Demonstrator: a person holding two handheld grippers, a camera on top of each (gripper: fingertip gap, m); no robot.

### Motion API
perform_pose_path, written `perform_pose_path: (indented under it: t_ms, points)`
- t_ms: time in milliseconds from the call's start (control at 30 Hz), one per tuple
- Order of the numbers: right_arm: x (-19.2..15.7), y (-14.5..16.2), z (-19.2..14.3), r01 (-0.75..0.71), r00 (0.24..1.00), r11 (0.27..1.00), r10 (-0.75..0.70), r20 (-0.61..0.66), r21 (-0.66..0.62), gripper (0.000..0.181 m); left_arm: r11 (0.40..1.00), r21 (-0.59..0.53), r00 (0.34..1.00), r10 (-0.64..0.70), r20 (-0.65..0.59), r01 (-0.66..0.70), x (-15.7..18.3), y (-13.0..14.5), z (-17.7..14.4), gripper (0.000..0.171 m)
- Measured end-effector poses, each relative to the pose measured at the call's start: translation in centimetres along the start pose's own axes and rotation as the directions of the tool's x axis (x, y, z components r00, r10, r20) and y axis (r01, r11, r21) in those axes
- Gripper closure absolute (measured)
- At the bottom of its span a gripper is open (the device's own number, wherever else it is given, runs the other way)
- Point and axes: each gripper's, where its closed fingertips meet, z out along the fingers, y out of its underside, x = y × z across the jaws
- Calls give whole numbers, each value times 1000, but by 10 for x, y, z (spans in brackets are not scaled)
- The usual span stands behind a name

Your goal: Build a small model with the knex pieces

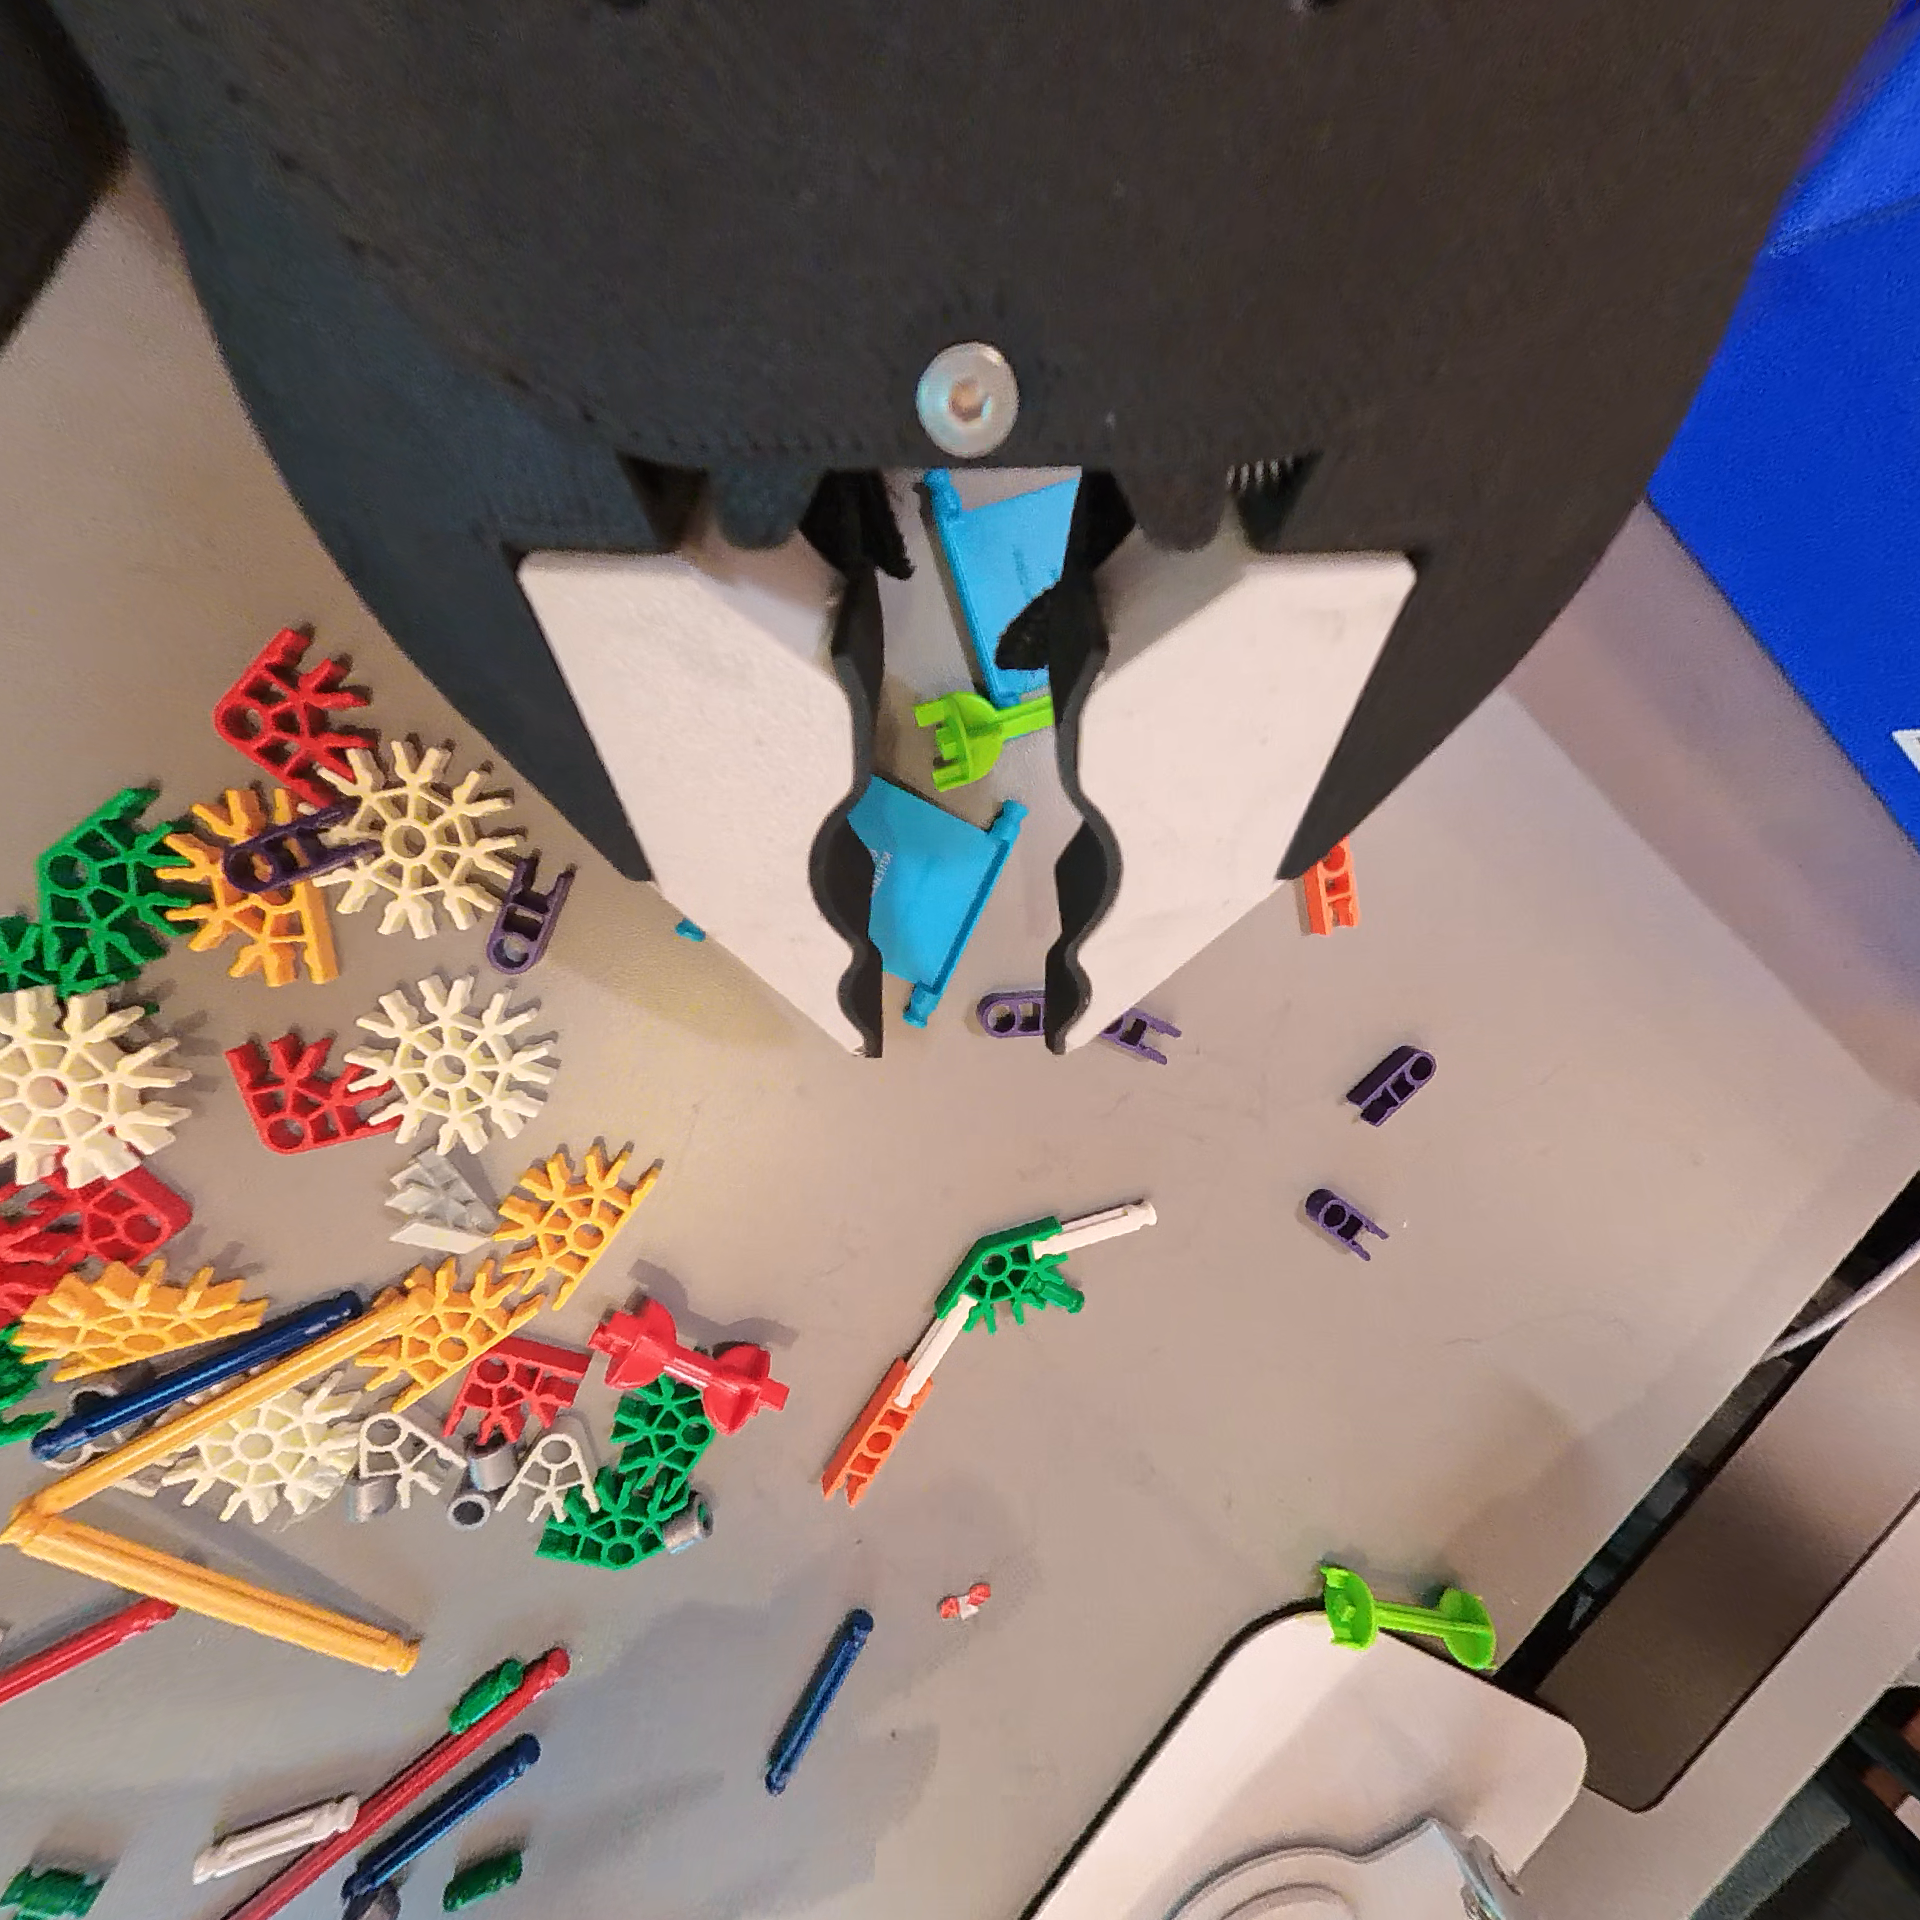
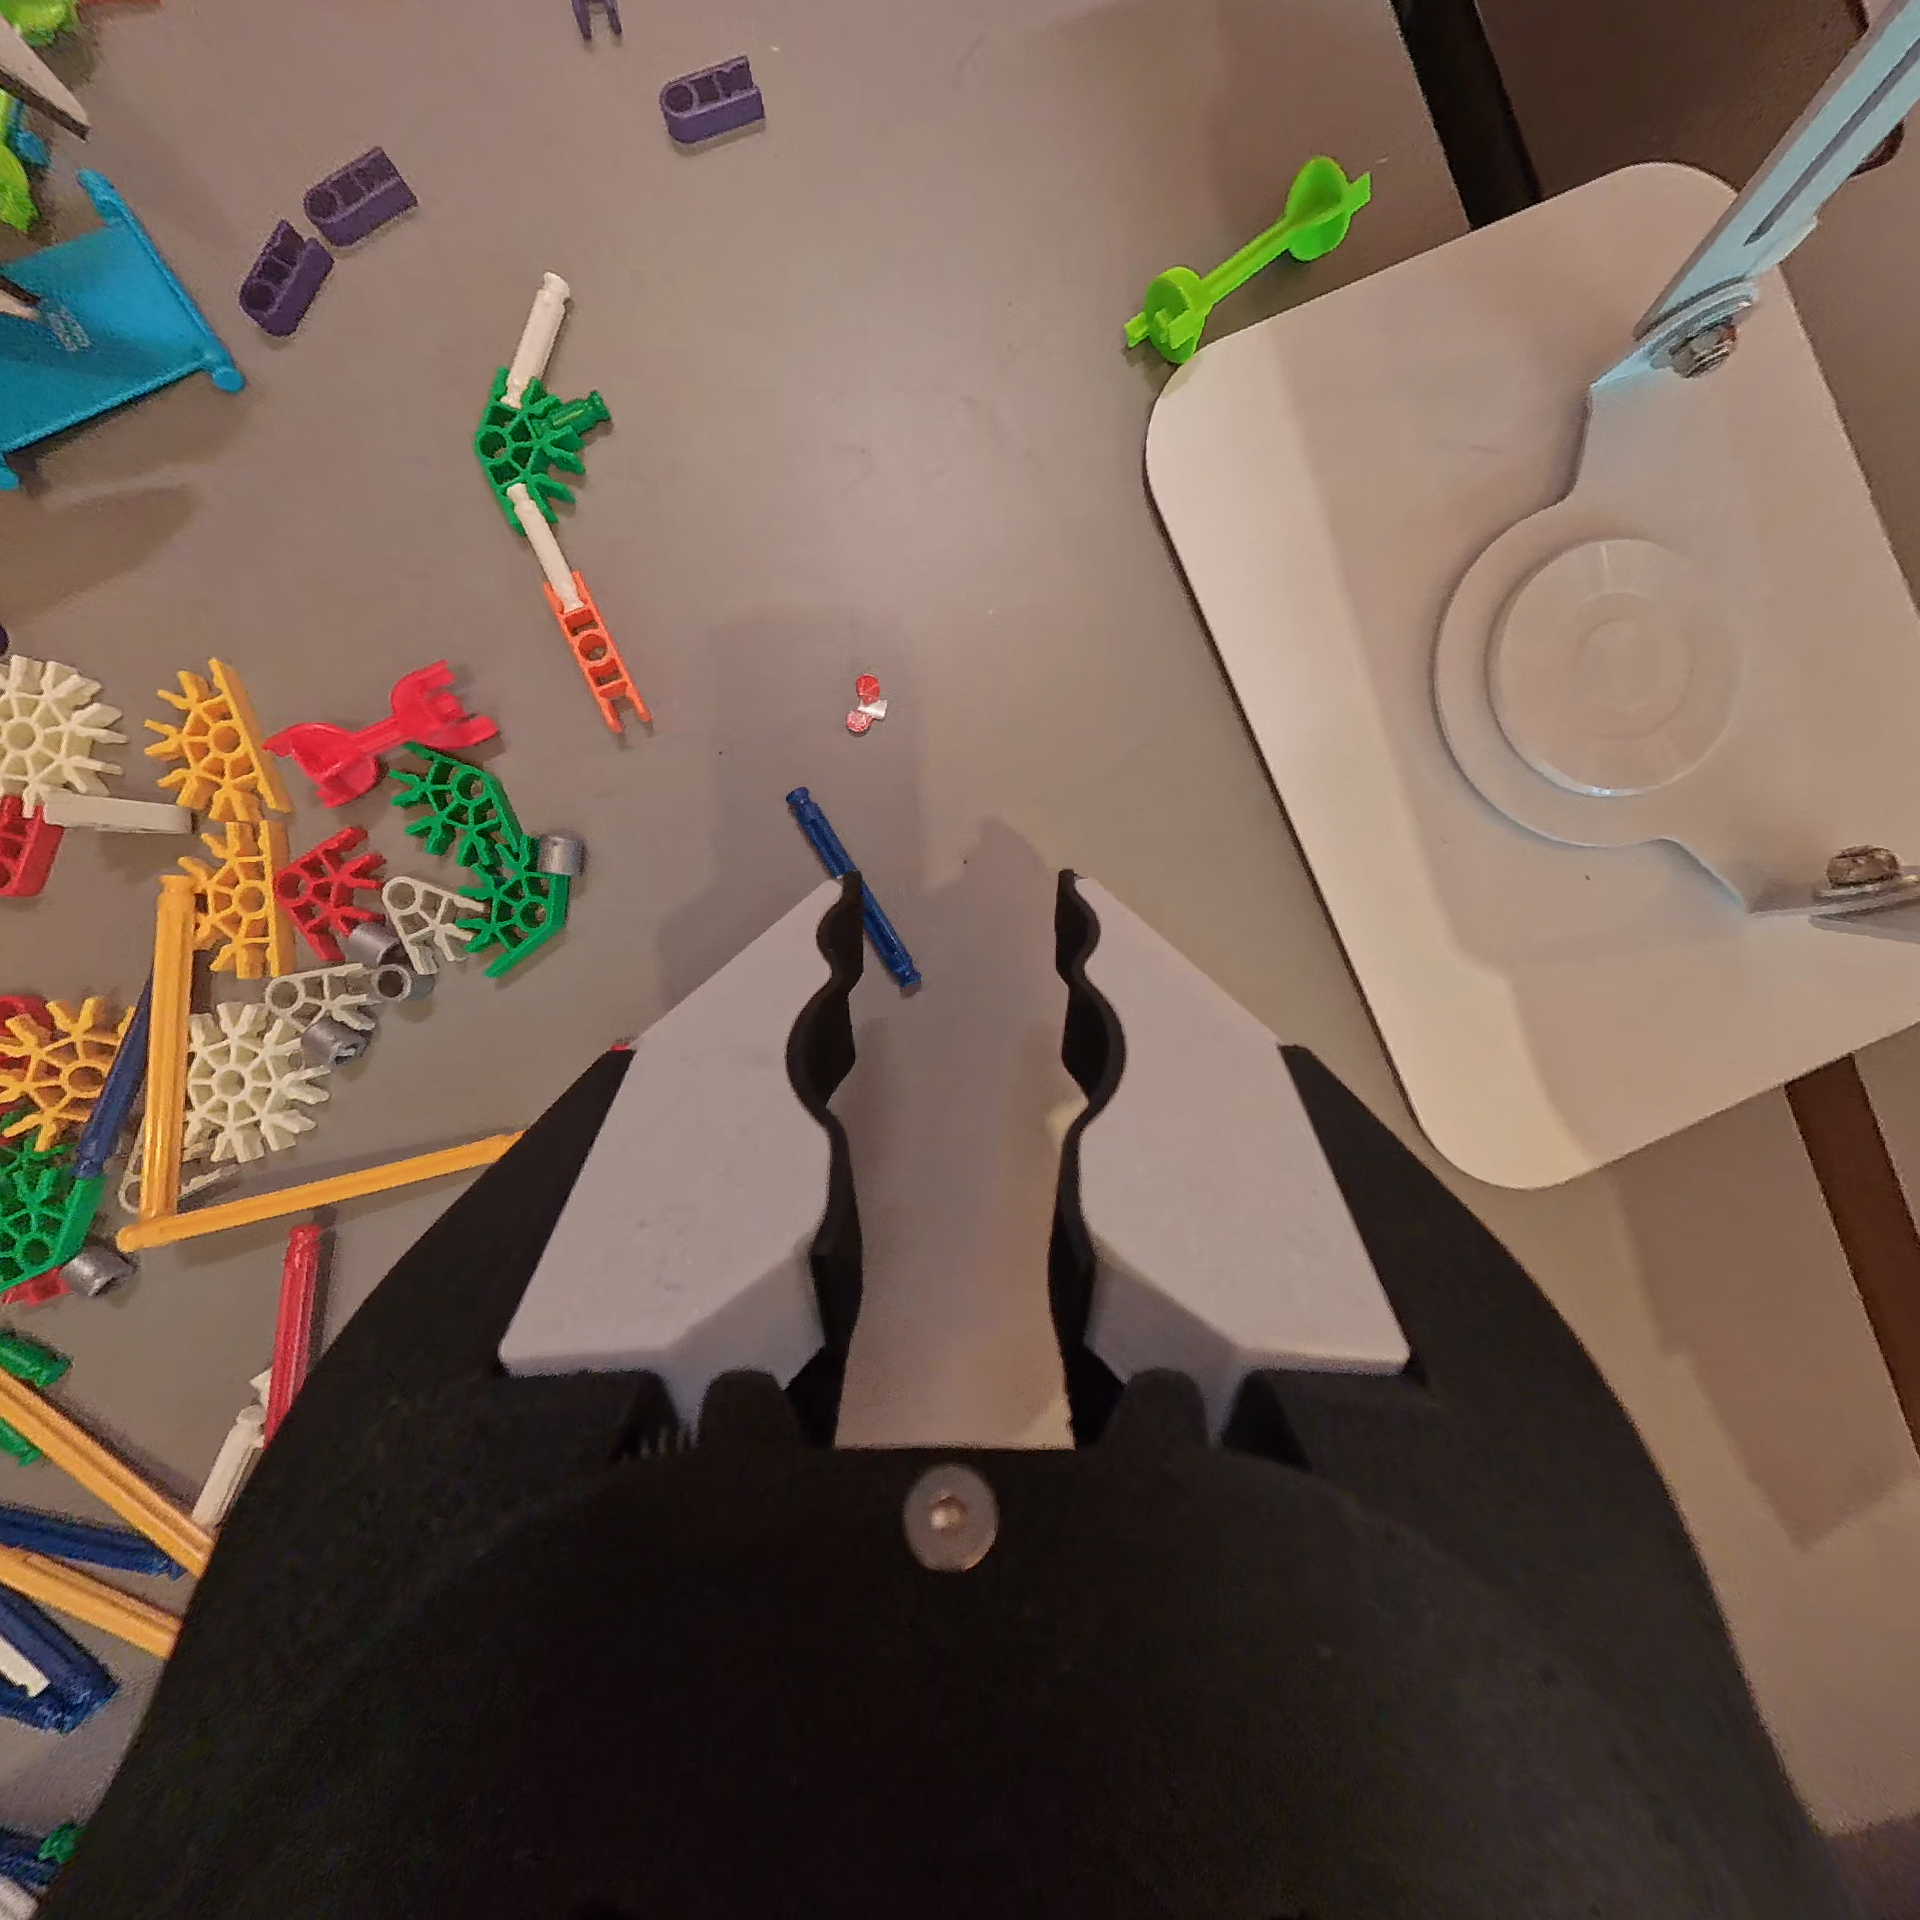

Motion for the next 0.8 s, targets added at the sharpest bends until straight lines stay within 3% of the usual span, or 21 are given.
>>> perform_pose_path:
  t_ms: [300, 400, 433, 800]
  points:
    - [-25, 5, 31, 121, 977, 990, -106, 183, -74, 151, 1000, 23, 1000, 5, -12, -5, -4, -10, 5, 142]
    - [-28, 15, 38, 158, 972, 980, -133, 194, -124, 166, 999, 37, 1000, 16, -12, -15, -8, -18, 8, 142]
    - [-30, 18, 39, 168, 969, 977, -140, 203, -128, 179, 999, 41, 1000, 16, -13, -15, -9, -20, 8, 142]
    - [-86, 50, 17, 138, 935, 981, -83, 345, -136, 181, 999, 32, 999, 16, -42, -15, -1, -19, 17, 142]
